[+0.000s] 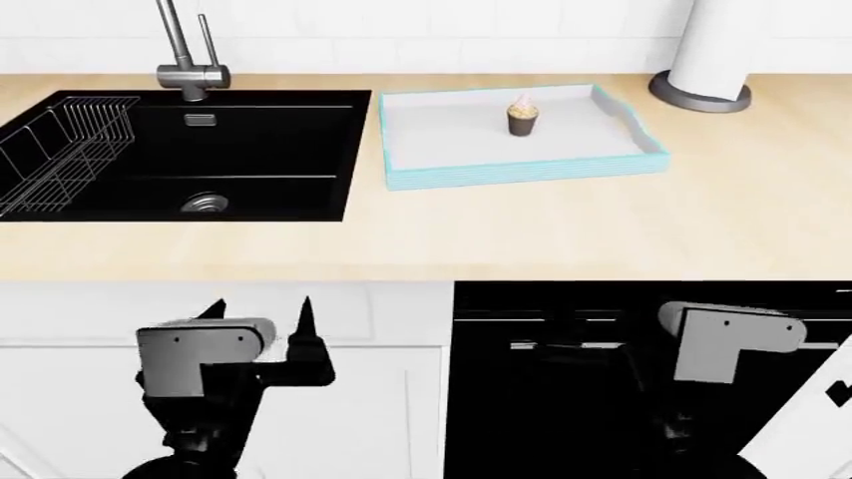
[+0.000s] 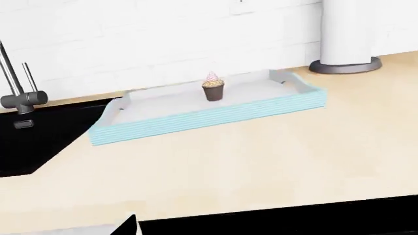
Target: Move the fresh-baked cupcake off the tray onto the counter, and place the bowl used for mixing into the sink.
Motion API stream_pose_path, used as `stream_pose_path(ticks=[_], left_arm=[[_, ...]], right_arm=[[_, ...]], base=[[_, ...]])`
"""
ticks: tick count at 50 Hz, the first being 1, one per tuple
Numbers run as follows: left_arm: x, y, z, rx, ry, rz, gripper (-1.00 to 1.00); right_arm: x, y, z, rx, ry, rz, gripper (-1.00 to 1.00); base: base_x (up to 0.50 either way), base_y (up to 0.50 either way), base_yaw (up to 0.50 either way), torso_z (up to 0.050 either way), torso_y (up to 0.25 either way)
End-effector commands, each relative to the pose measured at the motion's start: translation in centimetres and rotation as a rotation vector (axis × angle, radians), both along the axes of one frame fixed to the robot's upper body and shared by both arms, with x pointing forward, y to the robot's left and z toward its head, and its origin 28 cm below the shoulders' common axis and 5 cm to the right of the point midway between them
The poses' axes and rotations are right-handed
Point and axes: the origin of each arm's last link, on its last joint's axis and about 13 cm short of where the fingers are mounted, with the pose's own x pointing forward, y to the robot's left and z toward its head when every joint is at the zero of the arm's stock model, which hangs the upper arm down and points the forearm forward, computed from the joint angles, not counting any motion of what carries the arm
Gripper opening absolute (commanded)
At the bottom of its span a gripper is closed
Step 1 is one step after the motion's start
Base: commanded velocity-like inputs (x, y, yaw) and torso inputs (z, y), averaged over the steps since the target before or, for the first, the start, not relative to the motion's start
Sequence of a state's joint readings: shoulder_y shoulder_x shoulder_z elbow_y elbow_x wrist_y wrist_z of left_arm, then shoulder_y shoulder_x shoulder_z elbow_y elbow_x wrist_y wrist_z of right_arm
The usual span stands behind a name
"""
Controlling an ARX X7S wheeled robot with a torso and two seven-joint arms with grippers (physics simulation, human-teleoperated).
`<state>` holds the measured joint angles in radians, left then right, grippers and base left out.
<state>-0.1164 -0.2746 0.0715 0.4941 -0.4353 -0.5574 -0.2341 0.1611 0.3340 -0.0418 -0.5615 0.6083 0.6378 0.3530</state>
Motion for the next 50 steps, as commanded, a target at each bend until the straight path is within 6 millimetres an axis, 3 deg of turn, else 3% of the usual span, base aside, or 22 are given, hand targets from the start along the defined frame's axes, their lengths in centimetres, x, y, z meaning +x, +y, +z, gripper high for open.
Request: stream_pose_path(ticks=[1, 4, 7, 10, 50], left_arm=[[-2.8, 2.0, 11.2, 0.299, 0.042, -0.053, 1.0], [-3.0, 1.8, 14.3, 0.39, 0.004, -0.015, 1.0], [-4.2, 1.5, 16.7, 0.398, 0.005, -0.074, 1.0], [-4.2, 1.6, 17.5, 0.416, 0.0, -0.065, 1.0], [-4.1, 1.6, 17.4, 0.423, -0.037, -0.033, 1.0]], right_arm=[[-5.4, -0.8, 13.0, -0.373, -0.201, 0.048, 1.0], [-7.4, -0.5, 14.4, -0.382, -0.144, 0.24, 1.0], [-7.2, -1.2, 15.3, -0.39, -0.155, 0.186, 1.0], [-7.0, -1.6, 16.1, -0.373, -0.165, 0.166, 1.0], [-5.6, -2.3, 15.5, -0.416, -0.122, 0.107, 1.0]], base=[[0.0, 0.0, 0.0, 0.0, 0.0], [0.0, 0.0, 0.0, 0.0, 0.0], [0.0, 0.0, 0.0, 0.0, 0.0], [0.0, 0.0, 0.0, 0.0, 0.0], [0.08, 0.0, 0.0, 0.0, 0.0]])
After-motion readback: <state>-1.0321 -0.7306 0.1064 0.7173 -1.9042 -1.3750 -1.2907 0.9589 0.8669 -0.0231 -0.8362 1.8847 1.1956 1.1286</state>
